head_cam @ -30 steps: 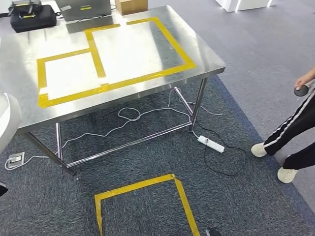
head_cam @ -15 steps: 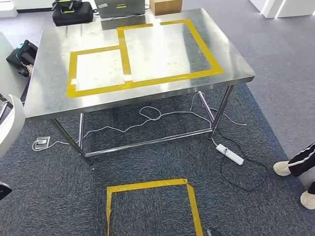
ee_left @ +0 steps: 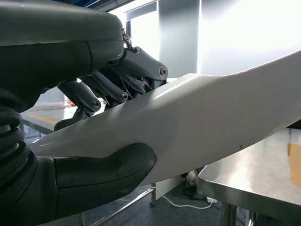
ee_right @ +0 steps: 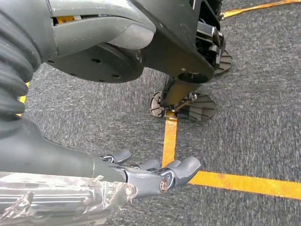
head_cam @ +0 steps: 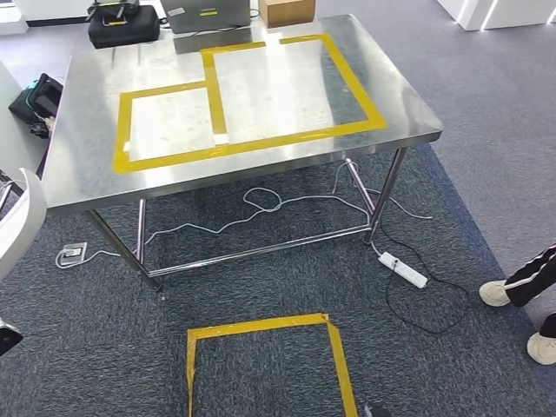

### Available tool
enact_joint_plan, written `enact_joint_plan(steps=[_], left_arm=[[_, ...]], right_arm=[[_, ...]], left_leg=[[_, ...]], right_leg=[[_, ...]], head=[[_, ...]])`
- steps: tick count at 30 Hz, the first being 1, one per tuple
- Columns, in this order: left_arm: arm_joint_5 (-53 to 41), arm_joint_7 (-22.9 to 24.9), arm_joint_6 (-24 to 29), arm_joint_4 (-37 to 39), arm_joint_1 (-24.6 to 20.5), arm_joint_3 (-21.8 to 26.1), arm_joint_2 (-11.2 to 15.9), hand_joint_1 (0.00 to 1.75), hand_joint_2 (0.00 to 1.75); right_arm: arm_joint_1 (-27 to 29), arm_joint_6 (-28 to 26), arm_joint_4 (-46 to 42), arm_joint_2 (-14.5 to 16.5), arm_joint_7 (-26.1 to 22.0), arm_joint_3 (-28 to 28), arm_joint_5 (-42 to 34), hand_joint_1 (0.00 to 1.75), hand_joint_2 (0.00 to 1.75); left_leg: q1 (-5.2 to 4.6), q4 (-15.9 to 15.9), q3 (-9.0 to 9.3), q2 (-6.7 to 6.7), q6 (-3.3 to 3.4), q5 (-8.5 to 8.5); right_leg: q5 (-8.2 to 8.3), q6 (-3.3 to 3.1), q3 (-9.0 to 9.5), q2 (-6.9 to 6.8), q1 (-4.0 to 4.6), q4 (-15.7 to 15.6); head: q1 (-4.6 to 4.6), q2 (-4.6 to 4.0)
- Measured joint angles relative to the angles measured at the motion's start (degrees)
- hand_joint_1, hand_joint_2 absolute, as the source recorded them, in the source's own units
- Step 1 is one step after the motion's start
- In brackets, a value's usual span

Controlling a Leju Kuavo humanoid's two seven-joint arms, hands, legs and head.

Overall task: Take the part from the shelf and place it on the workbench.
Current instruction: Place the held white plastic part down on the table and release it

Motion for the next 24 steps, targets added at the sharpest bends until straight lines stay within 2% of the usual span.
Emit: enact_joint_plan(steps=[7, 15, 24], left_arm=[[-1.77, -1.85, 3.41, 0.86, -2.61, -4.99, 1.12, 1.75, 1.75], [-5.12, -3.78, 7.22, 2.97, -7.74, -12.69, 3.98, 1.75, 1.75], [-6.1, -4.02, 8.02, 4.65, -9.5, -15.84, 5.38, 1.75, 1.75]], right_arm=[[-0.52, 0.38, 0.0, 0.06, 0.46, 0.0, -0.05, 0.0, 1.75], [-1.19, 0.85, 0.0, 0.52, 1.09, 0.0, -0.32, 0.0, 1.75], [-1.4, 0.85, 0.0, 0.75, 1.11, 0.0, -0.43, 0.0, 1.75]], left_leg=[[-0.24, 0.15, -0.18, 0.0, 0.21, 0.09], [-0.24, 0.23, -0.6, 0.06, 0.46, 0.38], [-0.25, 0.23, -0.65, 0.14, 0.5, 0.42]], right_leg=[[0.13, 0.2, -0.17, -0.03, -0.25, -0.03], [0.47, 0.33, -0.07, 0.03, -0.28, -0.03], [0.54, 0.36, -0.15, 0.07, -0.29, -0.03]], head=[[0.01, -0.01], [0.0, -0.01], [-0.01, -0.01]])
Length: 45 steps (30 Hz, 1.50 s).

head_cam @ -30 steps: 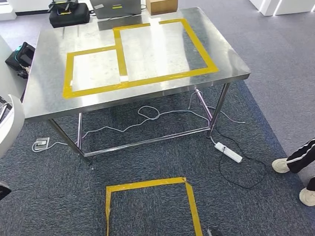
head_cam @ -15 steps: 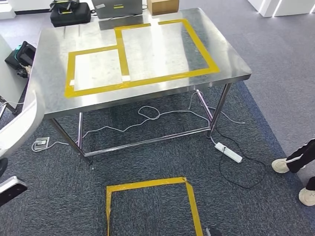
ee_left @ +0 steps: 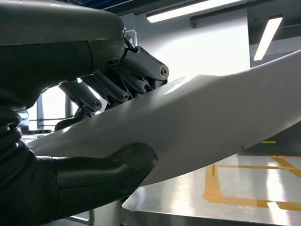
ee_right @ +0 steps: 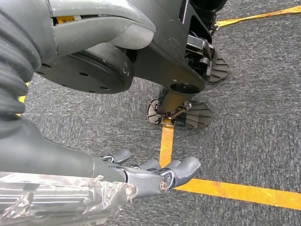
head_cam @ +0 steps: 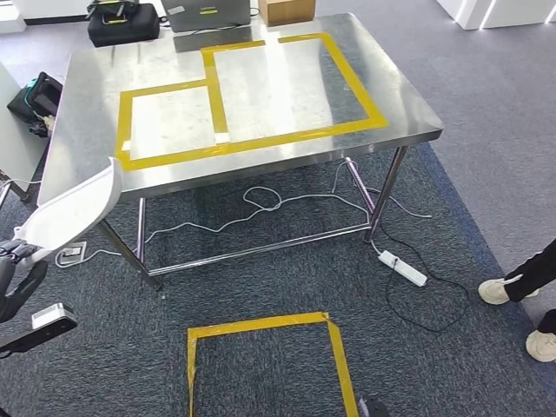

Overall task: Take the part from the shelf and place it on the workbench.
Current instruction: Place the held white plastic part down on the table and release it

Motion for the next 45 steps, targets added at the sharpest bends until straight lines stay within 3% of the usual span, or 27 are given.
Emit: enact_joint_plan(steps=[5, 15, 24, 32, 35, 36, 38, 40, 42, 43, 45], left_arm=[[-1.97, -0.67, 0.87, 1.23, -1.86, -2.03, 0.57, 1.75, 1.75], [-1.69, -1.34, -0.81, 7.84, -9.95, -8.47, 0.53, 1.75, 1.75], [-1.04, -4.33, -2.22, 12.74, -15.74, -15.36, -0.7, 1.75, 1.75], [-0.39, -3.92, -2.03, 16.67, -20.65, -19.56, -2.35, 1.75, 1.75], [-0.09, -3.72, -1.85, 17.55, -21.66, -20.11, -2.7, 1.75, 1.75], [0.0, -3.67, -1.78, 17.8, -21.9, -20.28, -2.82, 1.75, 1.75], [0.11, -3.51, -1.66, 18.25, -22.18, -20.53, -3.04, 1.75, 1.75], [0.16, -3.37, -1.51, 18.69, -22.19, -20.66, -3.2, 1.75, 1.75], [0.17, -3.25, -1.35, 19.15, -22.09, -20.82, -3.34, 1.75, 1.75], [0.17, -3.16, -1.26, 19.38, -22.04, -20.91, -3.4, 1.75, 1.75], [0.18, -3.02, -1.12, 19.74, -22.03, -21.06, -3.5, 1.75, 1.75]], right_arm=[[-0.27, -0.16, 0.0, 0.23, 0.4, -0.01, -0.63, 0.0, 1.75], [-1.04, -2.01, 0.0, 1.68, 1.32, -0.31, -2.47, 0.0, 1.75], [-1.7, -4.36, 0.0, 3.32, 1.67, -0.98, -3.85, 0.0, 1.75], [-2.53, -5.38, 0.0, 4.72, 2.18, -1.74, -5.21, 0.0, 1.75], [-2.67, -5.49, 0.0, 5.01, 2.4, -1.93, -5.51, 0.0, 1.75], [-2.72, -5.51, 0.0, 5.05, 2.5, -1.95, -5.6, 0.0, 1.75], [-2.96, -5.58, 0.0, 5.11, 2.64, -1.97, -5.73, 0.0, 1.75], [-3.16, -5.64, 0.0, 5.15, 2.71, -1.97, -5.82, 0.0, 1.75], [-3.11, -5.7, 0.0, 5.15, 2.74, -1.98, -5.87, 0.0, 1.75], [-3.04, -5.73, -0.01, 5.15, 2.75, -1.99, -5.89, 0.0, 1.75], [-2.97, -5.8, -0.01, 5.15, 2.73, -2.01, -5.92, 0.0, 1.75]], left_leg=[[0.0, 0.01, -0.04, 0.0, -0.01, 0.07], [0.01, 0.01, -0.28, 0.02, -0.04, 0.34], [0.0, 0.02, -0.55, 0.03, 0.01, 0.54], [-0.45, 0.56, -0.92, 0.06, 0.91, 0.3], [-0.57, 0.14, -0.72, 0.18, 1.9, -0.14], [-0.48, -0.09, -0.4, 0.29, 2.31, -0.4], [-0.26, -0.22, 0.38, 0.63, 2.89, -0.84], [-0.24, -0.18, 0.78, 1.03, 3.01, -1.28], [-0.15, -0.07, 1.18, 1.22, 2.75, -1.76], [-0.04, 0.04, 1.5, 1.26, 2.52, -2.07], [0.34, 0.39, 2.41, 1.26, 1.75, -2.91]], right_leg=[[0.05, 0.0, -0.04, -0.01, -0.01, 0.0], [0.33, -0.01, -0.31, 0.0, -0.01, 0.0], [0.53, 0.06, -0.55, 0.0, -0.07, 0.0], [0.57, 0.82, -0.68, 0.13, -0.61, -0.1], [1.06, 1.6, -0.61, 0.17, -0.72, 0.33], [0.93, 1.85, -0.81, -0.14, -0.65, 0.93], [-1.11, 2.17, -2.77, -1.37, -0.55, 4.54], [-4.54, 2.42, -7.01, -2.59, -0.61, 12.07], [-5.99, 2.65, -10.47, -2.97, -0.79, 17.31], [-5.06, 2.77, -10.63, -3.01, -0.91, 16.79], [-0.62, 3.28, -7.65, -2.91, -1.27, 9.73]], head=[[0.01, 0.01], [0.0, 0.01], [0.0, 0.0], [-0.01, -0.01], [-0.01, 0.0], [0.03, 0.01], [0.42, 0.01], [0.77, 0.01], [0.8, 0.01], [0.84, 0.01], [0.84, 0.01]])
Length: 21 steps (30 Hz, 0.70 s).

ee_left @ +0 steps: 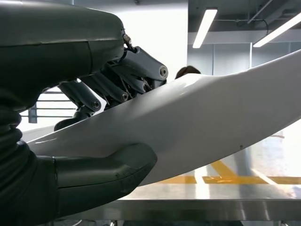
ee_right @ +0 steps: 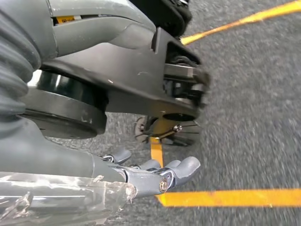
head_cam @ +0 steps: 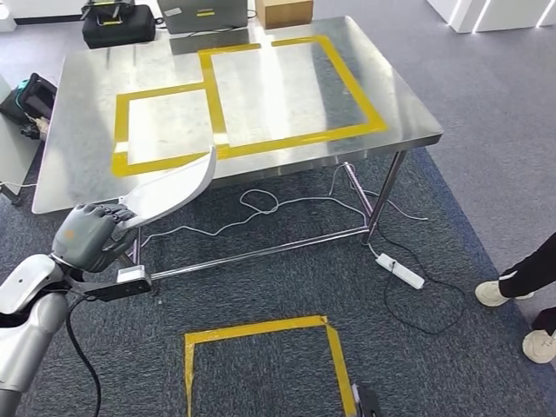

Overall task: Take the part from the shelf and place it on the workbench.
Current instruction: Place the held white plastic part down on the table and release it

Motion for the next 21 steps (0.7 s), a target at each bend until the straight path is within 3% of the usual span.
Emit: enact_joint_plan(steps=[1, 3, 5, 7, 9, 11, 13, 14, 15, 18, 19, 21], left_arm=[[0.03, 0.07, 0.11, 0.14, -0.02, -0.06, -0.04, 1.75, 1.75], [0.11, 0.17, 0.36, 0.28, -0.06, -0.11, -0.09, 1.75, 1.75], [0.19, 0.26, 0.55, 0.35, 0.01, -0.1, -0.08, 1.75, 1.75], [0.25, 0.3, 0.67, 0.4, 0.08, -0.09, -0.08, 1.75, 1.75], [0.36, 0.37, 0.77, 0.43, 0.03, -0.08, -0.13, 1.75, 1.75], [0.45, 0.48, 0.85, 0.59, 0.2, -0.09, -0.2, 1.75, 1.75], [0.5, 0.59, 0.97, 0.84, 0.59, -0.08, -0.25, 1.75, 1.75], [0.5, 0.63, 1.06, 0.94, 0.74, -0.05, -0.24, 1.75, 1.75], [0.51, 0.67, 1.16, 1.02, 0.84, -0.03, -0.23, 1.75, 1.75], [0.51, 0.76, 1.51, 1.29, 1.02, 0.1, -0.17, 1.75, 1.75], [0.53, 0.78, 1.61, 1.37, 1.12, 0.19, -0.19, 1.75, 1.75], [0.53, 0.8, 1.74, 1.4, 1.1, 0.4, -0.22, 1.75, 1.75]], right_arm=[[0.01, -0.03, 0.03, 0.03, -0.01, -0.01, -0.02, 0.0, 1.75], [-0.04, -0.05, 0.08, 0.1, -0.05, -0.02, -0.04, 0.0, 1.75], [0.04, -0.07, 0.1, 0.13, -0.1, -0.04, -0.08, 0.0, 1.75], [0.24, -0.1, 0.1, 0.13, -0.16, -0.09, -0.1, 0.0, 1.75], [0.39, -0.11, 0.1, 0.13, -0.21, -0.15, -0.11, 0.0, 1.75], [0.73, -0.13, 0.1, 0.13, -0.22, -0.23, -0.12, 0.0, 1.75], [1.15, -0.16, 0.1, 0.12, -0.23, -0.33, -0.13, 0.0, 1.75], [1.26, -0.17, 0.1, 0.11, -0.25, -0.37, -0.13, 0.0, 1.75], [1.32, -0.17, 0.1, 0.11, -0.29, -0.4, -0.13, 0.0, 1.75], [1.42, -0.12, 0.11, 0.12, -0.39, -0.48, -0.11, 0.0, 1.75], [1.43, -0.11, 0.09, 0.1, -0.42, -0.5, -0.1, 0.0, 1.75], [1.14, -0.12, 0.02, 0.05, -0.5, -0.52, -0.08, 0.0, 1.75]], left_leg=[[0.12, 0.22, 0.41, -0.03, -0.5, -0.5], [0.17, 0.31, 0.66, -0.1, -1.36, -1.2], [0.19, 0.26, 0.75, -0.18, -1.85, -1.27], [0.14, 2.4, -0.17, 0.82, -2.23, -0.48], [-0.07, 8.48, -4.0, 2.93, -2.47, -0.07], [-0.21, 15.04, -8.96, 4.11, -2.43, -2.62], [-0.29, 16.8, -11.93, 4.22, -2.16, -5.95], [-0.39, 15.32, -12.31, 4.24, -1.93, -6.2], [-0.58, 12.53, -12.12, 4.34, -1.6, -4.72], [-1.49, 2.16, -10.66, 5.47, -0.62, 6.45], [-1.59, 0.33, -10.2, 5.58, -0.59, 8.49], [-1.41, -0.16, -9.03, 4.92, -0.6, 7.84]], right_leg=[[1.61, 0.27, 1.81, 0.4, -0.13, -3.98], [2.19, -0.42, 4.06, 1.02, -0.19, -8.3], [1.39, -1.94, 4.53, 0.98, -0.04, -8.4], [1.23, -2.83, 5.32, 0.72, -0.08, -8.63], [0.59, -3.56, 6.77, 0.44, -0.04, -9.31], [-0.36, -3.97, 8.6, 0.11, 0.15, -10.09], [-1.73, -4.04, 10.86, -0.09, 0.32, -10.69], [-2.58, -4.0, 12.13, -0.16, 0.38, -10.85], [-3.56, -3.88, 13.44, -0.26, 0.42, -10.95], [-6.78, -3.4, 16.2, -0.65, 0.82, -11.45], [-7.55, -3.29, 17.4, -0.77, 1.03, -11.72], [-7.71, -2.95, 19.19, -0.92, 1.24, -11.38]], head=[[0.1, 0.0], [0.23, 0.0], [0.15, 0.0], [0.0, 0.0], [-0.17, 0.0], [-0.27, -0.01], [-0.27, -0.01], [-0.29, -0.01], [-0.3, 0.0], [-0.64, -0.01], [-0.72, -0.01], [-0.44, 0.01]])
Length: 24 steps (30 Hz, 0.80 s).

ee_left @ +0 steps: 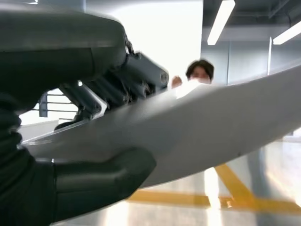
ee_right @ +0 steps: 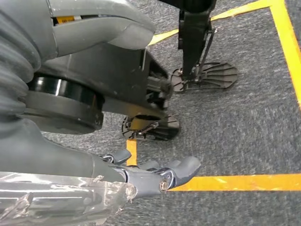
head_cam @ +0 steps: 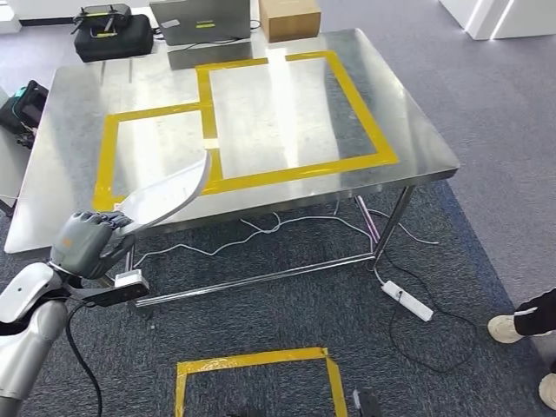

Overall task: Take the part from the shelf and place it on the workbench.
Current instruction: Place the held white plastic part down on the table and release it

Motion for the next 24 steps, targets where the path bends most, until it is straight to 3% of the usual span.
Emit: enact_joint_plan(steps=[1, 2, 3, 4, 6, 7, 8, 9, 10, 11, 12, 13, 14, 16, 18, 20, 22, 23, 24], left_arm=[[0.0, 0.01, 0.03, 0.01, -0.07, 0.08, -0.01, 1.75, 1.75], [-0.01, 0.01, 0.05, 0.03, -0.18, 0.13, 0.01, 1.75, 1.75], [-0.02, 0.02, 0.06, 0.04, -0.2, 0.15, 0.0, 1.75, 1.75], [-0.03, 0.02, 0.07, 0.07, -0.16, 0.15, -0.02, 1.75, 1.75], [-0.08, 0.02, 0.07, 0.1, 0.03, 0.13, -0.1, 1.75, 1.75], [-0.11, 0.02, 0.07, 0.15, 0.13, 0.13, -0.12, 1.75, 1.75], [-0.13, 0.02, 0.07, 0.21, 0.18, 0.13, -0.13, 1.75, 1.75], [-0.15, 0.02, 0.07, 0.31, 0.22, 0.12, -0.15, 1.75, 1.75], [-0.17, 0.02, 0.07, 0.45, 0.31, 0.11, -0.2, 1.75, 1.75], [-0.19, 0.02, 0.07, 0.68, 0.4, 0.09, -0.28, 1.75, 1.75], [-0.19, 0.02, 0.09, 0.91, 0.57, 0.08, -0.37, 1.75, 1.75], [-0.11, 0.02, 0.1, 1.15, 0.7, 0.08, -0.44, 1.75, 1.75], [0.13, 0.02, 0.16, 1.33, 0.72, 0.1, -0.56, 1.75, 1.75], [1.38, -0.03, 0.47, 1.46, 0.58, 0.32, -0.9, 1.75, 1.75], [3.13, -0.1, 0.87, 1.87, 0.52, 0.56, -1.46, 1.75, 1.75], [4.11, -0.14, 1.02, 2.64, 0.81, 0.63, -2.1, 1.75, 1.75], [4.26, -0.16, 1.01, 3.18, 1.03, 0.65, -2.6, 1.75, 1.75], [4.28, -0.17, 1.01, 3.28, 1.03, 0.72, -2.75, 1.75, 1.75], [4.32, -0.17, 1.01, 3.33, 0.97, 0.86, -2.89, 1.75, 1.75]], right_arm=[[-0.22, 0.0, -0.03, -0.02, -0.05, 0.0, 0.01, 0.0, 1.75], [-0.46, 0.01, -0.04, -0.02, -0.09, 0.0, 0.01, 0.0, 1.75], [-0.6, 0.02, -0.05, -0.02, -0.11, 0.0, 0.01, 0.0, 1.75], [-0.63, 0.03, -0.05, -0.02, -0.11, 0.0, 0.01, 0.0, 1.75], [-0.46, 0.02, -0.05, -0.03, -0.04, 0.0, 0.02, 0.0, 1.75], [-0.31, 0.02, -0.05, -0.03, 0.0, -0.01, 0.03, 0.0, 1.75], [-0.17, 0.01, -0.05, -0.03, 0.01, -0.01, 0.04, 0.0, 1.75], [-0.04, 0.01, -0.05, -0.03, 0.03, -0.02, 0.04, 0.0, 1.75], [0.18, 0.01, -0.05, -0.03, 0.03, -0.02, 0.04, 0.0, 1.75], [0.44, 0.02, -0.04, -0.04, 0.03, -0.02, 0.04, 0.0, 1.75], [0.66, 0.03, -0.03, -0.05, 0.07, -0.02, 0.05, 0.0, 1.75], [0.8, 0.04, -0.02, -0.06, 0.12, -0.02, 0.05, 0.0, 1.75], [0.78, 0.04, -0.01, -0.07, 0.18, -0.02, 0.06, 0.0, 1.75], [0.49, 0.05, -0.02, -0.03, 0.27, -0.02, 0.06, 0.0, 1.75], [0.43, 0.05, -0.03, -0.01, 0.26, -0.02, 0.04, 0.0, 1.75], [0.77, 0.07, 0.02, -0.03, 0.3, -0.02, 0.02, 0.0, 1.75], [0.98, 0.11, 0.07, -0.03, 0.38, -0.02, 0.01, 0.0, 1.75], [0.95, 0.13, 0.07, -0.03, 0.4, -0.02, 0.01, 0.0, 1.75], [0.84, 0.15, 0.07, -0.03, 0.4, -0.02, 0.0, 0.0, 1.75]], left_leg=[[0.13, 0.06, 0.75, -0.38, 0.24, -0.78], [0.15, 0.23, 1.55, -0.61, 0.59, -1.47], [0.18, 0.32, 2.44, -0.77, 0.98, -2.12], [0.14, 0.35, 3.29, -0.81, 1.29, -2.94], [0.12, 0.35, 5.24, -1.06, 1.65, -4.73], [0.11, 0.35, 6.38, -1.26, 1.71, -5.67], [0.11, 0.35, 7.6, -1.43, 1.72, -6.64], [0.1, 0.35, 8.85, -1.57, 1.67, -7.63], [0.07, 0.32, 9.92, -1.66, 1.59, -8.61], [0.0, 0.51, 10.91, -1.75, 1.43, -9.54], [-0.07, 0.46, 11.59, -1.84, 1.18, -10.24], [-0.04, 0.39, 11.95, -1.91, 0.9, -10.68], [-0.01, 0.36, 12.19, -1.96, 0.62, -10.77], [0.01, 1.36, 11.67, -1.73, 0.0, -10.24], [-0.06, 5.76, 9.89, -1.09, -0.69, -10.71], [0.16, 11.68, 7.28, -0.65, -1.24, -14.02], [0.47, 14.82, 5.0, -0.64, -1.68, -16.98], [0.63, 14.24, 4.44, -0.63, -1.89, -16.39], [0.81, 11.93, 4.51, -0.61, -2.15, -13.94]], right_leg=[[0.9, 0.28, -0.26, -0.02, -0.01, 1.9], [1.78, 0.56, -2.02, -0.01, -0.05, 5.06], [1.91, 0.8, -4.72, 0.01, -0.08, 9.17], [1.0, 0.94, -7.7, 0.02, -0.07, 13.2], [-4.19, 1.01, -13.07, 0.05, -0.02, 17.44], [-6.86, 0.95, -14.76, 0.06, 0.02, 17.2], [-8.32, 0.81, -15.92, 0.09, 0.07, 15.72], [-7.64, 0.62, -16.71, 0.12, 0.14, 13.2], [-3.65, 0.3, -17.32, 0.2, 0.23, 9.85], [2.31, -0.02, -17.8, 0.42, 0.33, 6.52], [7.74, -0.3, -17.9, 0.62, 0.44, 3.99], [11.95, -0.55, -17.9, 0.78, 0.58, 2.41], [13.46, -0.72, -17.66, 0.84, 0.72, 1.85], [13.04, -1.13, -16.6, 0.71, 0.56, 1.05], [12.55, -1.63, -14.57, 0.69, 0.05, -0.43], [11.81, -1.88, -12.33, 0.7, -0.19, -1.53], [10.89, -1.74, -10.85, 0.72, -0.4, -1.85], [10.42, -1.53, -10.33, 0.77, -0.56, -1.85], [9.96, -1.26, -9.83, 0.83, -0.76, -1.81]], head=[[0.13, -0.02], [0.25, -0.02], [0.31, -0.02], [0.35, -0.03], [0.5, -0.01], [0.56, -0.01], [0.62, -0.01], [0.68, -0.01], [0.75, -0.01], [0.81, -0.01], [0.82, -0.01], [0.79, -0.01], [0.74, -0.01], [0.63, 0.0], [0.3, 0.01], [0.0, 0.01], [-0.01, 0.01], [-0.02, 0.01], [-0.01, 0.01]])
